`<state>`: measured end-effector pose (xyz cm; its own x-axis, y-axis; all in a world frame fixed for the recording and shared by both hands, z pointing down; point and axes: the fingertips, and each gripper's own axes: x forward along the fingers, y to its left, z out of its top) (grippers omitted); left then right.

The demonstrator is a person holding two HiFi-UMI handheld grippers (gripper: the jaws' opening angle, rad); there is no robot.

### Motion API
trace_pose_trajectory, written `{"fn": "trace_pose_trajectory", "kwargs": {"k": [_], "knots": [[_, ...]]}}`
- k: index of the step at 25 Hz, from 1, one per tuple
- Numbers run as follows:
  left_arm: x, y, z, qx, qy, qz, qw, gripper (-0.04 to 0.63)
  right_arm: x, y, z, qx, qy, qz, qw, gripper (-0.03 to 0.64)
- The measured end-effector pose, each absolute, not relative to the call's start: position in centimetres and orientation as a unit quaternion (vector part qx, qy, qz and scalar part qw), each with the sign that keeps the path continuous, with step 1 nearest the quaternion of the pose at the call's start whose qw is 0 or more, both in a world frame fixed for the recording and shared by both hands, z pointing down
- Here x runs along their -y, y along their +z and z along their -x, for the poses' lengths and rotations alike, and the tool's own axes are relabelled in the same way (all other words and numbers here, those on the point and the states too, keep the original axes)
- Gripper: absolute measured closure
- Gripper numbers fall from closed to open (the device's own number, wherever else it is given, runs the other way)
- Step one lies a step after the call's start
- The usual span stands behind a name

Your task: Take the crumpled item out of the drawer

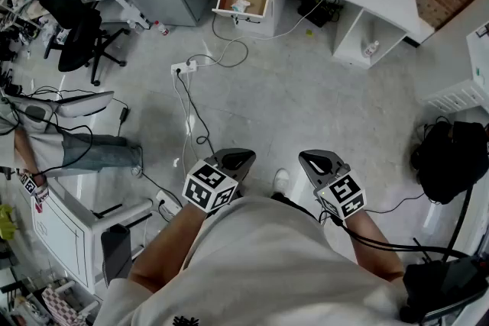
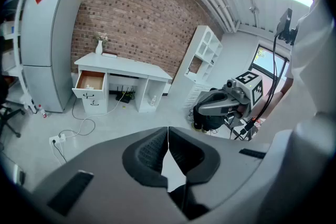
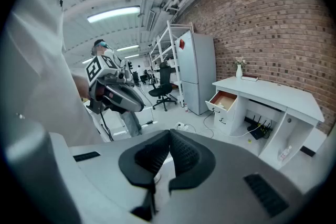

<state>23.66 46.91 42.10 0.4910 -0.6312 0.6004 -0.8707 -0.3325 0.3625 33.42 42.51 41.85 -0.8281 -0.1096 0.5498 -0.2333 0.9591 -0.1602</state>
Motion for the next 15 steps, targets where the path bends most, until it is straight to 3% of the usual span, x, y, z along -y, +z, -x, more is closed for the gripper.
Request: {"fn": "trace_pose_trajectory", "kwargs": {"k": [15], "knots": [[-51.2,43.7,-4.8,0.507,0.141,-0.776,0.349,0.571,-44.8,41.9,-15.3,0.946,0.076,-0.073,0.305,0.588]]}}
